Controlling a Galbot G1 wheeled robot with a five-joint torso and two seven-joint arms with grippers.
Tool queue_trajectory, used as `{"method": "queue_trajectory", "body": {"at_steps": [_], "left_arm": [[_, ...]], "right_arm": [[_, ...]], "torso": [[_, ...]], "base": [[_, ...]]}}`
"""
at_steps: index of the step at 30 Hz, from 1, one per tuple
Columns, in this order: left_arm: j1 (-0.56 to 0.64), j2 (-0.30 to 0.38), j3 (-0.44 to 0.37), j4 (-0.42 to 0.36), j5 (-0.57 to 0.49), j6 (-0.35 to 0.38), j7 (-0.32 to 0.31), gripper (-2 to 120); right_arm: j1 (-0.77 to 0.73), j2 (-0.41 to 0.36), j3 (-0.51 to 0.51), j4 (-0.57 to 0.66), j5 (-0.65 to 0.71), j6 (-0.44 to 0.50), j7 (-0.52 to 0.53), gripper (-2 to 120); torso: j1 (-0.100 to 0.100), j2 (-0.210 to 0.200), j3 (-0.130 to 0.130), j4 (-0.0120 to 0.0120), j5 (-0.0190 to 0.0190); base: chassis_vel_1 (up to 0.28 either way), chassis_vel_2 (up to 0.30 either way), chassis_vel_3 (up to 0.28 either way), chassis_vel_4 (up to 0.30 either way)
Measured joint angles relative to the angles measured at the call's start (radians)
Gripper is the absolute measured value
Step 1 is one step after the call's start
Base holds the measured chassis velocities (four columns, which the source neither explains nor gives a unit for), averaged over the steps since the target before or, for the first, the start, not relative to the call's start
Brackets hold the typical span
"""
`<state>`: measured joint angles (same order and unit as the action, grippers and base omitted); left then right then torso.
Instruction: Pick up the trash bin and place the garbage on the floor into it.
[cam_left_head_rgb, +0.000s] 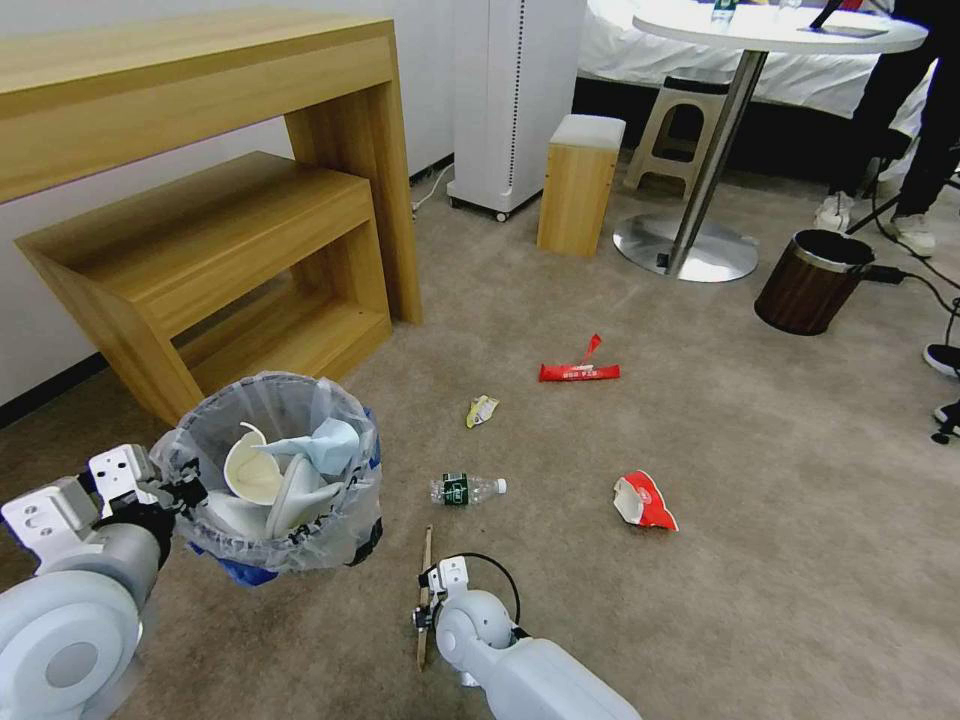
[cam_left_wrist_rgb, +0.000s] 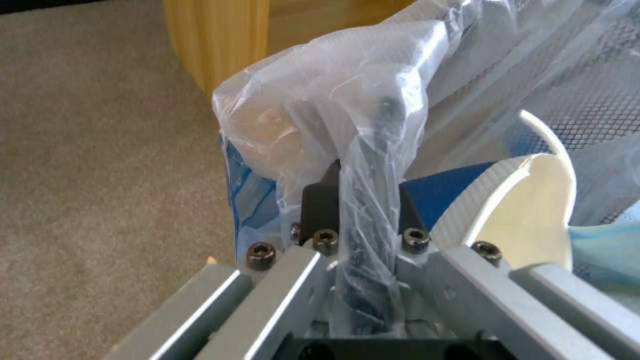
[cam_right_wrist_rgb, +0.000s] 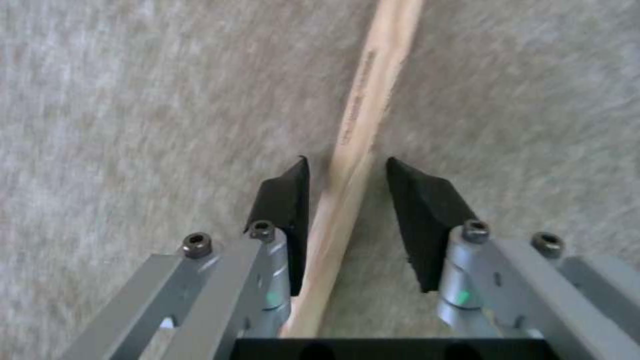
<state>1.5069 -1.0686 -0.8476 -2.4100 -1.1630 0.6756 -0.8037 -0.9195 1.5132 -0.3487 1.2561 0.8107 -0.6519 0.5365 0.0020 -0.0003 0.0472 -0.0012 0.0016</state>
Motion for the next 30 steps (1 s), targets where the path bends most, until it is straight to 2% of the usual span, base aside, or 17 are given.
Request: {"method": "queue_trajectory", "body": {"at_steps": [2, 6, 15, 18, 21, 30], "left_arm": [[0.002, 0.0, -0.001, -0.001, 0.001, 0.0, 0.0, 1], [0.003, -0.001, -0.002, -0.002, 0.001, 0.0, 0.0, 1], [0.001, -0.002, 0.0, -0.002, 0.002, 0.0, 0.001, 1], [-0.001, -0.002, 0.0, 0.0, 0.002, 0.0, 0.002, 1], [-0.002, -0.004, 0.002, 0.001, 0.002, 0.0, 0.003, 1], [-0.001, -0.005, 0.002, 0.003, 0.004, 0.0, 0.004, 1]], "right_arm": [[-0.003, -0.005, -0.007, 0.015, -0.004, -0.003, 0.012, 30], [-0.006, -0.012, -0.014, 0.034, -0.015, -0.006, 0.043, 30], [-0.01, -0.026, -0.02, 0.067, -0.02, -0.018, 0.07, 30], [-0.012, -0.031, -0.021, 0.078, -0.023, -0.022, 0.073, 25], [-0.011, -0.03, -0.02, 0.078, -0.023, -0.025, 0.071, 13], [-0.003, -0.025, -0.003, 0.054, -0.022, -0.017, 0.036, 11]], "torso": [[0.0, 0.0, 0.0, 0.0001, -0.0012], [0.0, 0.0, 0.0, -0.0006, -0.0013], [0.0, 0.0, 0.0, -0.0007, -0.0015], [0.0, 0.0, 0.0, -0.0007, -0.0016], [0.0, 0.0, 0.0, -0.0007, -0.0016], [0.0, 0.0, 0.0, -0.0007, -0.0016]], "base": [[0.0, 0.0, 0.0, 0.0], [0.0, 0.0, 0.0, 0.0], [0.0, 0.0, 0.0, 0.0], [0.0, 0.0, 0.0, 0.0], [0.0, 0.0, 0.0, 0.0], [0.0, 0.0, 0.0, 0.0]]}}
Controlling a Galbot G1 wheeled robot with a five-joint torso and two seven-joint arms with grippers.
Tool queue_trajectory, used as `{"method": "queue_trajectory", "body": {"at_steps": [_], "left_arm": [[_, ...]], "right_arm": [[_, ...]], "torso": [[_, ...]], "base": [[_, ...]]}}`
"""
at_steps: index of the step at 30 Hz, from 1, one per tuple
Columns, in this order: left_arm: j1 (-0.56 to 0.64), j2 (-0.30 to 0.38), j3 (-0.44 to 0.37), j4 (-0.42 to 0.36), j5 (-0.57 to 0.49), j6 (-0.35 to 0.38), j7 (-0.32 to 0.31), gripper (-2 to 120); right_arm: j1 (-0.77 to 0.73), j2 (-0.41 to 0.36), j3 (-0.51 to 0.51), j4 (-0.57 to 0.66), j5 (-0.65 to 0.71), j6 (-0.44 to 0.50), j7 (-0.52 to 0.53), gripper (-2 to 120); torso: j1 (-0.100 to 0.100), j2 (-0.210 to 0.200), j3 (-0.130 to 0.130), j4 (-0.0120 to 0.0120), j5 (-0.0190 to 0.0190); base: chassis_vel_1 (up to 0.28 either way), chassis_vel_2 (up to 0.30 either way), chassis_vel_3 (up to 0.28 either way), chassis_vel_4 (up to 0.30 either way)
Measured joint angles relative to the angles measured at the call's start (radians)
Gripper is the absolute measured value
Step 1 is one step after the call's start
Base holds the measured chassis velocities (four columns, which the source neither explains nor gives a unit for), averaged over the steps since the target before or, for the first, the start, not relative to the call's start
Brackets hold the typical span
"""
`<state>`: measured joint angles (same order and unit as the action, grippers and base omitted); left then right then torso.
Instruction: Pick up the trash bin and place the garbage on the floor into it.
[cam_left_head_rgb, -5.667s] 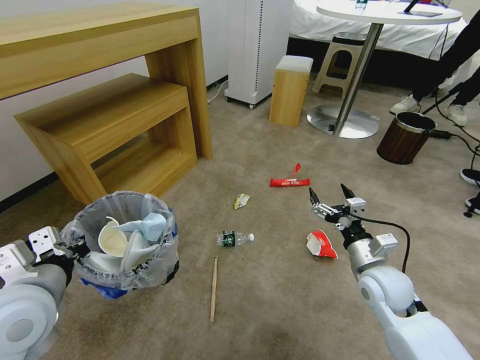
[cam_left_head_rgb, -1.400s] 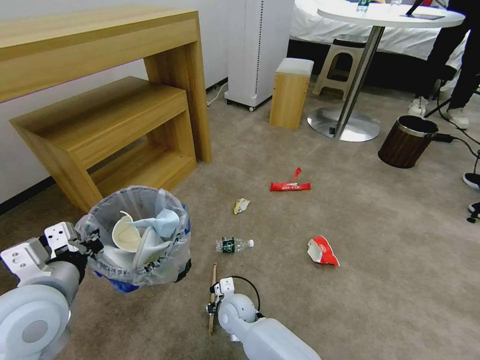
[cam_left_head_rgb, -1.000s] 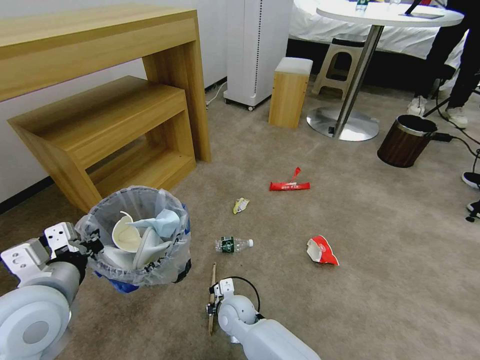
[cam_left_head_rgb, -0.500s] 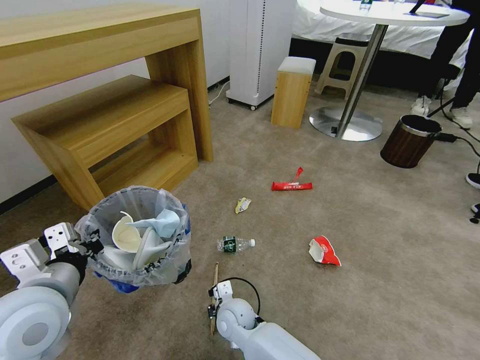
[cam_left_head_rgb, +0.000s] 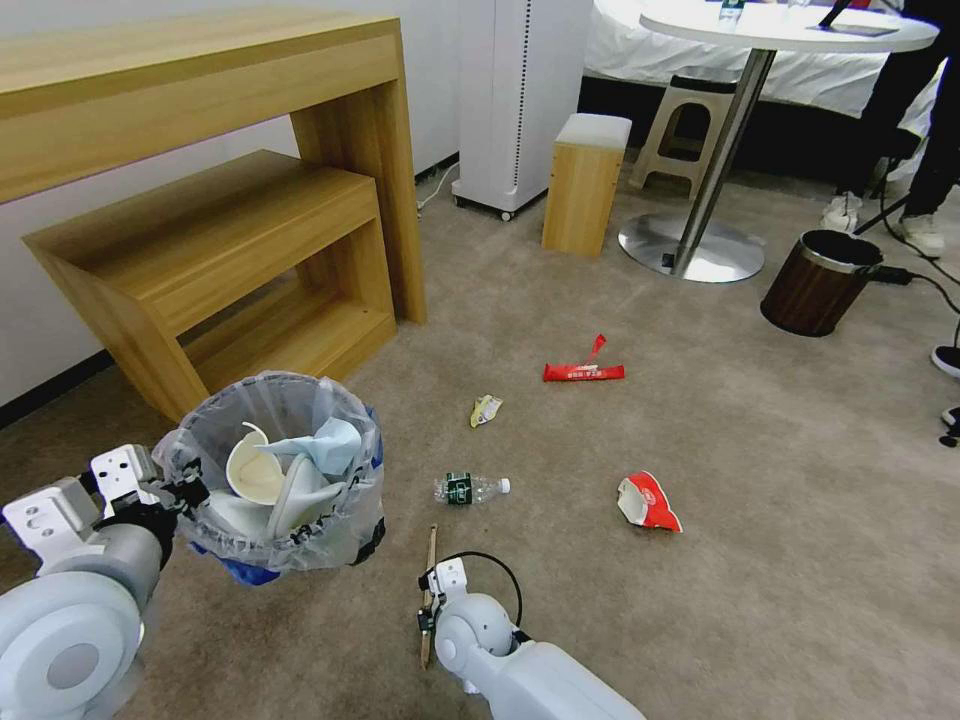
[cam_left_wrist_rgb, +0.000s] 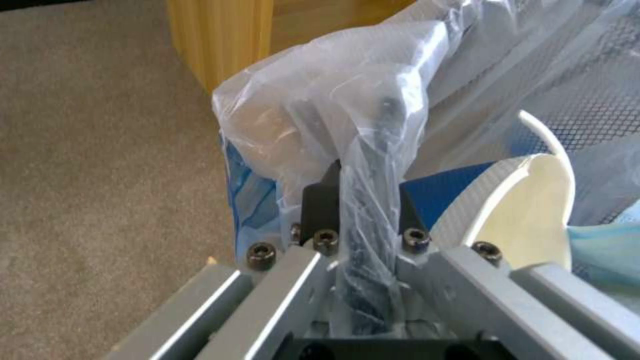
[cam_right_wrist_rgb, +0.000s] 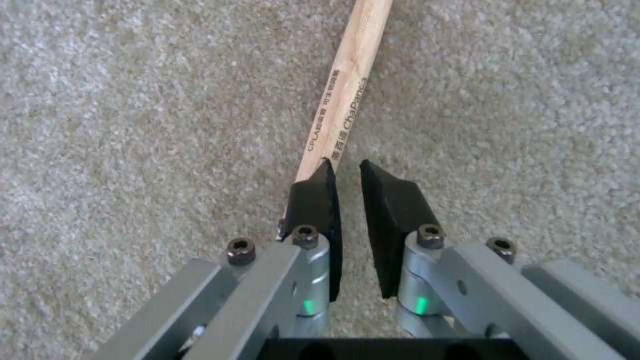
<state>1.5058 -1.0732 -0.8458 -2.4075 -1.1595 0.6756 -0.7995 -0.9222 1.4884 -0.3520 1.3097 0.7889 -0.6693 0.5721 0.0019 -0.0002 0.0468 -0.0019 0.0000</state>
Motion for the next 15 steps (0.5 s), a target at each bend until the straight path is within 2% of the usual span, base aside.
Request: {"method": "queue_trajectory", "body": {"at_steps": [15], "left_arm": [[-0.002, -0.002, 0.004, 0.003, 0.009, 0.0, 0.004, 1]], "right_arm": [[-0.006, -0.001, -0.006, 0.004, -0.016, 0.01, -0.011, 11]], "torso": [[0.0, 0.0, 0.0, -0.0001, 0.0]], "base": [[0.0, 0.0, 0.0, 0.0]]}}
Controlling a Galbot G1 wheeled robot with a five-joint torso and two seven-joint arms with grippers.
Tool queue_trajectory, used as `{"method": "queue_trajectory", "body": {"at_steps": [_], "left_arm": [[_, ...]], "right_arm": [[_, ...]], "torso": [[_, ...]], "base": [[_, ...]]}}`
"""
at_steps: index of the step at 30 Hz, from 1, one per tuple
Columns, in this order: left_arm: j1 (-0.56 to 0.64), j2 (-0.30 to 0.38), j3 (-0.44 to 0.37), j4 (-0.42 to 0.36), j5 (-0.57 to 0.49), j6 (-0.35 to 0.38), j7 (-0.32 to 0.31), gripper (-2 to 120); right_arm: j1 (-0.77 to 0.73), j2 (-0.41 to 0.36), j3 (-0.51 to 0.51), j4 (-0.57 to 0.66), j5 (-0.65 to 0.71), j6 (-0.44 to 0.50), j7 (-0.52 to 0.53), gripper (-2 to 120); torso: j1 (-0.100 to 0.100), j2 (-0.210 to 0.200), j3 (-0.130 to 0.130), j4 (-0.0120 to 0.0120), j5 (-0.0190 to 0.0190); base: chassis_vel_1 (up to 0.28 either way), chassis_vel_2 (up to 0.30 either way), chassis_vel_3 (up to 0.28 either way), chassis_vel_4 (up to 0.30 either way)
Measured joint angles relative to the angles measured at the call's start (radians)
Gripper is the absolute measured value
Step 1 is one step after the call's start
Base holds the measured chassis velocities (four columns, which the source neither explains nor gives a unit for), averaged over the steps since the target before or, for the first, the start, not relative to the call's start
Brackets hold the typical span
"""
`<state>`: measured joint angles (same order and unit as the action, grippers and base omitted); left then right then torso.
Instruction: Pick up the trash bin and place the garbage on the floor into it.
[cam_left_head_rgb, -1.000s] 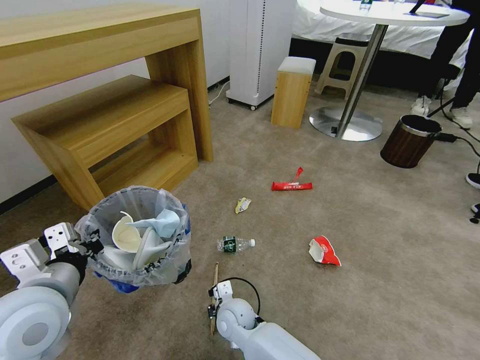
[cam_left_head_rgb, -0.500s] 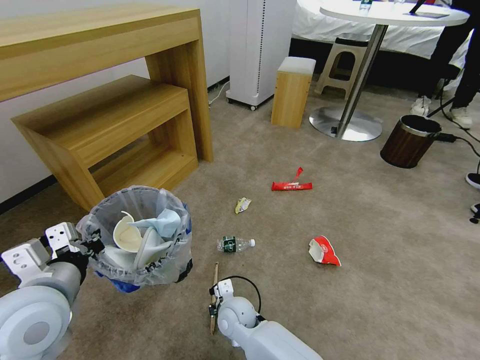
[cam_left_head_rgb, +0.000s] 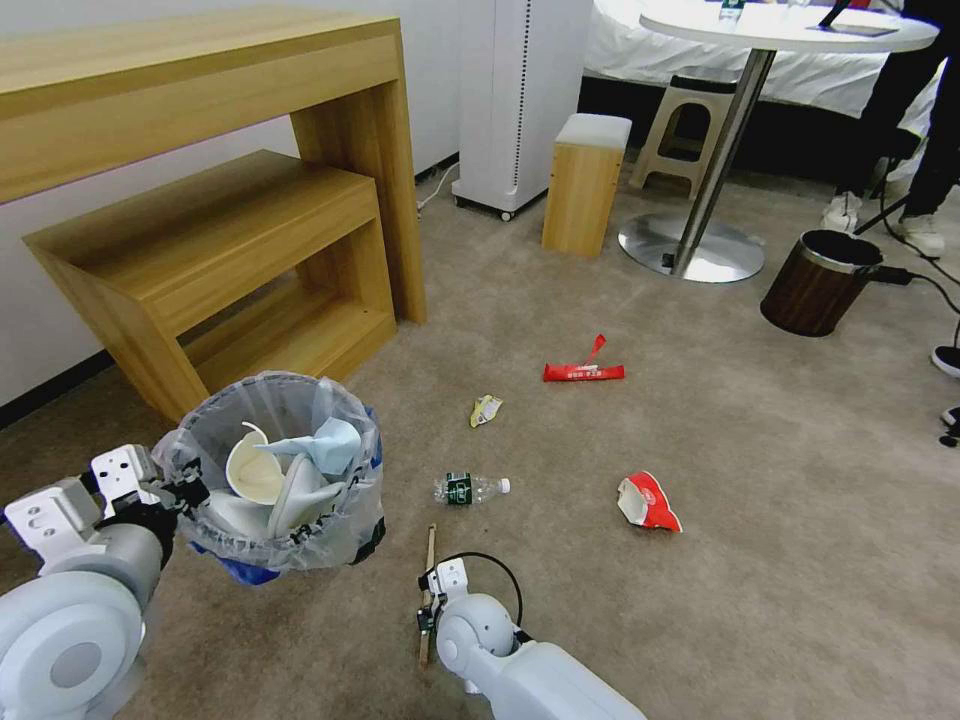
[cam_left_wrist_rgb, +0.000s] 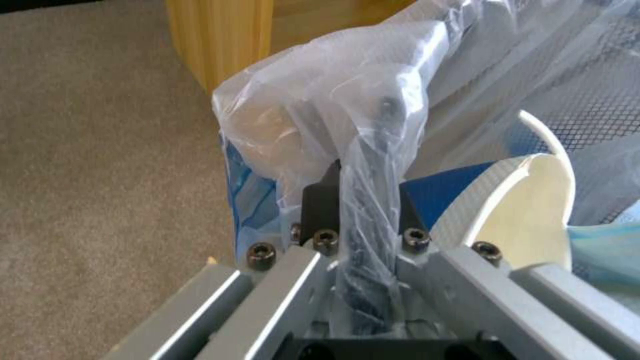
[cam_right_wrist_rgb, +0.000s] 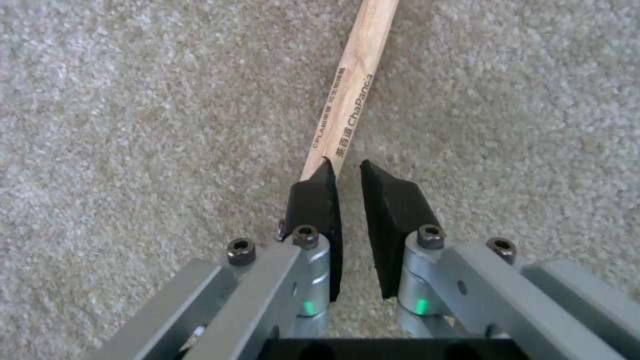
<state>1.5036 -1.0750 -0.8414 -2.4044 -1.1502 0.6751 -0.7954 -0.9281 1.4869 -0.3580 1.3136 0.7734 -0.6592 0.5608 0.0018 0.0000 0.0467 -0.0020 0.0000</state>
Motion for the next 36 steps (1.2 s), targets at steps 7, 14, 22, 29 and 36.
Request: {"method": "queue_trajectory", "body": {"at_steps": [7, 14, 22, 29, 36], "left_arm": [[0.001, 0.0, 0.0, 0.0, 0.0, 0.0, 0.001, 1], [0.001, 0.0, 0.0, 0.001, 0.0, 0.0, 0.003, 1], [-0.002, 0.001, 0.0, 0.003, 0.001, -0.001, 0.005, 1], [0.0, 0.002, 0.0, 0.004, 0.002, -0.001, 0.006, 1], [0.002, 0.002, 0.0, 0.003, 0.004, -0.002, 0.006, 1]], "right_arm": [[-0.001, 0.004, -0.004, 0.004, -0.007, 0.002, -0.002, 12], [0.0, 0.006, -0.003, -0.008, -0.017, 0.005, -0.009, 36], [0.005, 0.014, 0.001, -0.031, -0.028, 0.008, -0.018, 67], [0.009, 0.022, 0.004, -0.055, -0.046, 0.02, -0.043, 80], [0.011, 0.034, -0.002, -0.07, -0.064, 0.031, -0.072, 57]], "torso": [[0.0, 0.0, 0.0, 0.0, 0.0], [0.0, 0.0, 0.0, 0.0, 0.0], [0.0, 0.0, 0.0, 0.0, 0.0], [0.0, 0.0, 0.0, 0.0, -0.0001], [0.0, 0.0, 0.0, 0.0, -0.0001]], "base": [[0.0, 0.0, 0.0, 0.0], [0.0, 0.0, 0.0, 0.0], [0.0, 0.0, 0.0, 0.0], [0.0, 0.0, 0.0, 0.0], [0.0, 0.0, 0.0, 0.0]]}}
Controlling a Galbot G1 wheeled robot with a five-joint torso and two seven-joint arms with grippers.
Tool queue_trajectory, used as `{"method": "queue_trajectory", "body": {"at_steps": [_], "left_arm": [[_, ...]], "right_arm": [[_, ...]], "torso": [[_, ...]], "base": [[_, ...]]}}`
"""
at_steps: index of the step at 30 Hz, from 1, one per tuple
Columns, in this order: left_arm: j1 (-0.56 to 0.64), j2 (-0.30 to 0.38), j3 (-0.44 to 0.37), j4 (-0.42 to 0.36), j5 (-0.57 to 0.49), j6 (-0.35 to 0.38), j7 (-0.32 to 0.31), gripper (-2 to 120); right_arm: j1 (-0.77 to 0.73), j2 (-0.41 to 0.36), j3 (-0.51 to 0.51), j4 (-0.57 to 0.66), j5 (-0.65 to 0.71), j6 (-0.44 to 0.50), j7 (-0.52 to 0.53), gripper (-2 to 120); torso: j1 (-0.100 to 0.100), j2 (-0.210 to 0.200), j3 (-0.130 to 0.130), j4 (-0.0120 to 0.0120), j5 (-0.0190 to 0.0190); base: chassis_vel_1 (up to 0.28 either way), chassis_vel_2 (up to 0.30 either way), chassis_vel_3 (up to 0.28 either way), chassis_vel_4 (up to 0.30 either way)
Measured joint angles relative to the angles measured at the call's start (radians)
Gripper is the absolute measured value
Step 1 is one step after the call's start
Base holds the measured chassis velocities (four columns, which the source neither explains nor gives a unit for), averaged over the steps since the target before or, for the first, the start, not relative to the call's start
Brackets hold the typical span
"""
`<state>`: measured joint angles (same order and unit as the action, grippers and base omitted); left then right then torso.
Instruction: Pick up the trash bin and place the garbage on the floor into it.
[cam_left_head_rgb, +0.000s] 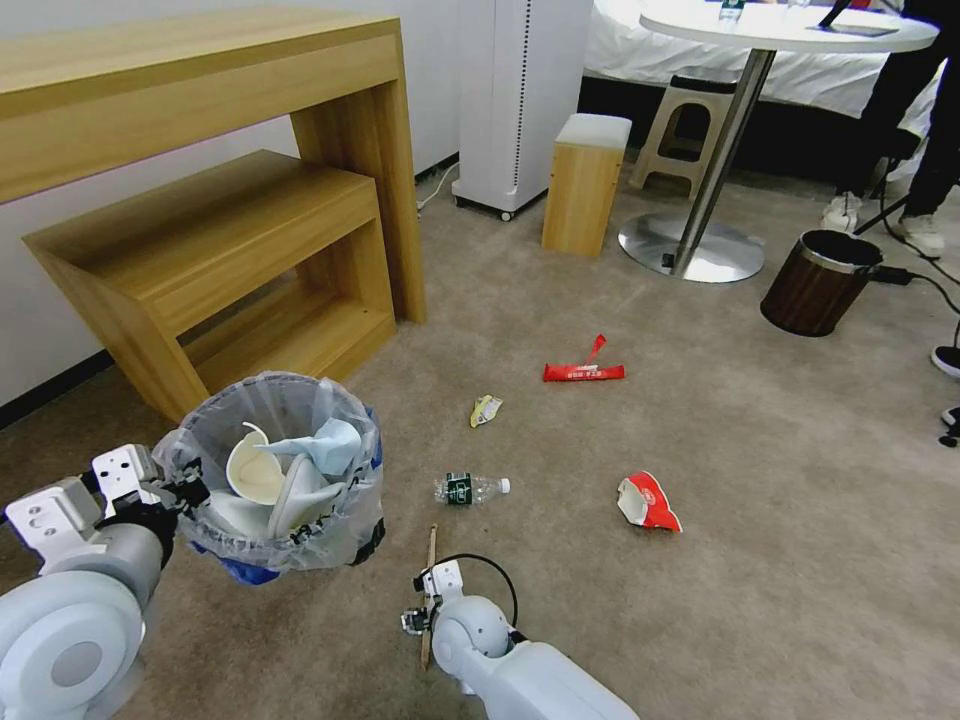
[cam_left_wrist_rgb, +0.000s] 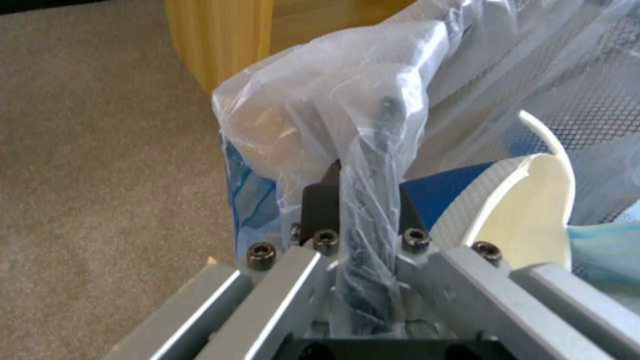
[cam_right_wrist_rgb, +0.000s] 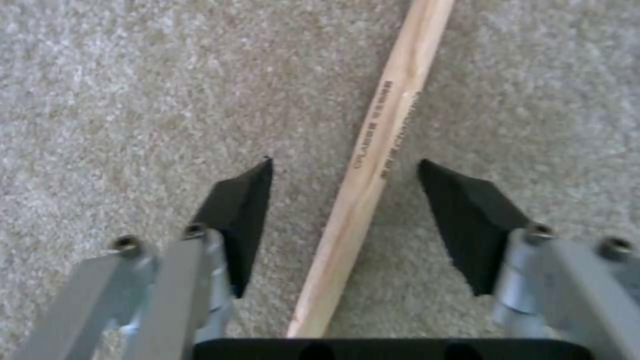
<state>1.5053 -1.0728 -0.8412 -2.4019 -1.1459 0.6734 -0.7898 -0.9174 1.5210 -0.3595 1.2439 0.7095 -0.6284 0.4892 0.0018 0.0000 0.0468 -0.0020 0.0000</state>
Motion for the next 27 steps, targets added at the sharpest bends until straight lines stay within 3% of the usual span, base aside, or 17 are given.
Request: {"method": "queue_trajectory", "body": {"at_steps": [8, 16, 20, 27], "left_arm": [[0.001, -0.001, 0.001, -0.001, 0.005, -0.001, 0.001, 1], [-0.002, -0.002, 0.005, 0.0, 0.007, -0.002, 0.003, 1], [-0.004, -0.004, 0.007, 0.003, 0.01, -0.003, 0.007, 1], [-0.005, -0.007, 0.01, 0.006, 0.015, -0.004, 0.011, 1]], "right_arm": [[0.002, 0.007, -0.002, -0.016, -0.015, 0.014, -0.023, 28], [0.002, 0.006, 0.003, -0.025, -0.022, 0.009, -0.019, 22], [0.0, -0.011, 0.005, -0.013, -0.021, 0.007, -0.015, 14], [0.004, -0.029, 0.014, 0.008, -0.022, 0.007, -0.017, 13]], "torso": [[0.0, 0.0, 0.0, 0.0, 0.0], [0.0, 0.0, 0.0, 0.0, 0.0001], [0.0, 0.0, 0.0, 0.0001, 0.0001], [0.0, 0.0, 0.0, 0.0, 0.0]], "base": [[0.0, 0.0, 0.0, 0.0], [0.0, 0.0, 0.0, 0.0], [0.0, 0.0, 0.0, 0.0], [0.0, 0.0, 0.0, 0.0]]}}
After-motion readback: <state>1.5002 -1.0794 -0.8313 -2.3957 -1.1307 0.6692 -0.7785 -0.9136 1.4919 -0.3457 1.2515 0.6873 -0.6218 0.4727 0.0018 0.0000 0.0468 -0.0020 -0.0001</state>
